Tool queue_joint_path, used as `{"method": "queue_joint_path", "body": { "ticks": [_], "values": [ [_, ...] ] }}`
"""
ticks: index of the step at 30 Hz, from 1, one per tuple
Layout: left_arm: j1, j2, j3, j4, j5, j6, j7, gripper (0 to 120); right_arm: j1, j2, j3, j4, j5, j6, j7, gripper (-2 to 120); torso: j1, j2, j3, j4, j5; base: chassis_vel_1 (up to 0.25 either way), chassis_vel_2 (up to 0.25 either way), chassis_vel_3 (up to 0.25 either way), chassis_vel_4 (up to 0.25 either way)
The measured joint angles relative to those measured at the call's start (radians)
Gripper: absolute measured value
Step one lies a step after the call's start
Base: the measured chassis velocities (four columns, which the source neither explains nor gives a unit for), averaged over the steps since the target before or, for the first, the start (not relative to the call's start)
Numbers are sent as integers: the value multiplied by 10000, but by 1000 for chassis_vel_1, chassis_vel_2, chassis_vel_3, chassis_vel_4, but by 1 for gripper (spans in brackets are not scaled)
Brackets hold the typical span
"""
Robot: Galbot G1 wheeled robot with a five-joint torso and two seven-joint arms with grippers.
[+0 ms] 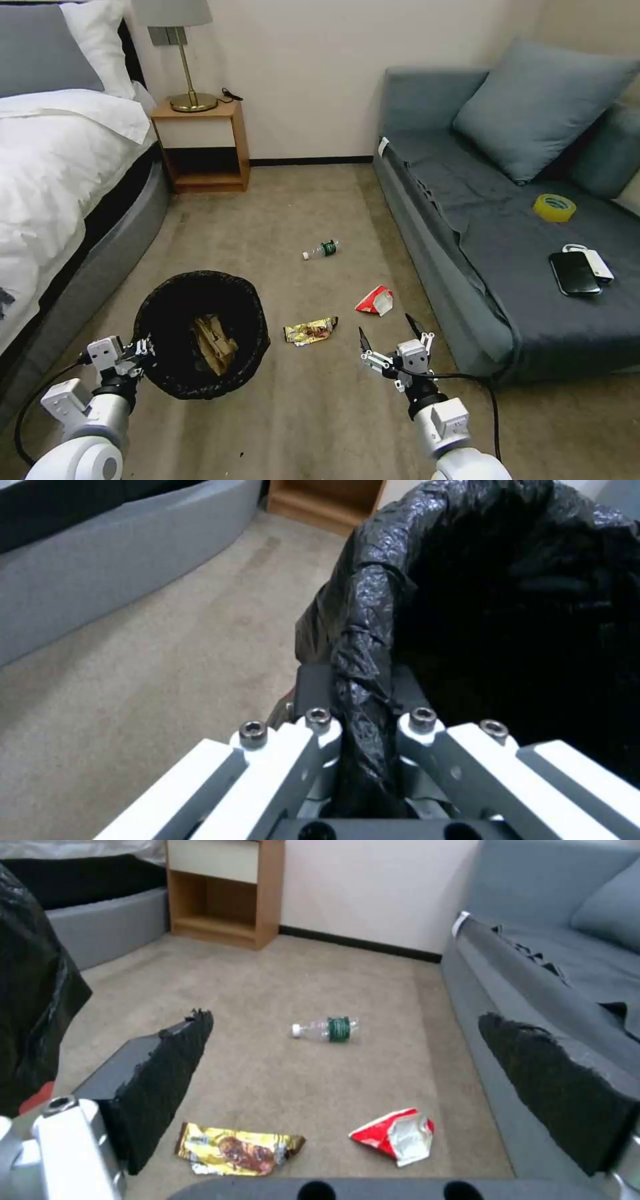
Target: Pick up the trash bin, then pick up the garbage on the floor and place it into the trash bin.
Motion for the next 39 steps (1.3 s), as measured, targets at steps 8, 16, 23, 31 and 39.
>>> {"method": "queue_joint_path", "body": {
  "ticks": [8,16,23,31,39],
  "values": [
    [-40,117,-219,99,-192,26,28,4,47,90,-48,-94,-7,-70,-117,100,0,0,0,0,0,-57,62,65,-72],
    [-47,174,-345,155,-288,30,71,4,75,132,-83,-145,-4,-123,-134,100,0,1,0,0,0,-100,91,103,-90],
    [-78,240,-465,175,-390,45,109,4,196,144,-123,-225,0,-226,-178,100,0,0,0,0,0,-105,117,107,-116],
    [-65,253,-490,197,-403,47,161,4,288,149,-181,-328,23,-313,-184,100,1,0,0,-1,0,-107,110,111,-116],
    [-75,291,-499,234,-410,43,173,4,437,120,-291,-474,105,-375,-191,100,1,0,0,0,2,-111,117,118,-113]
  ]
}}
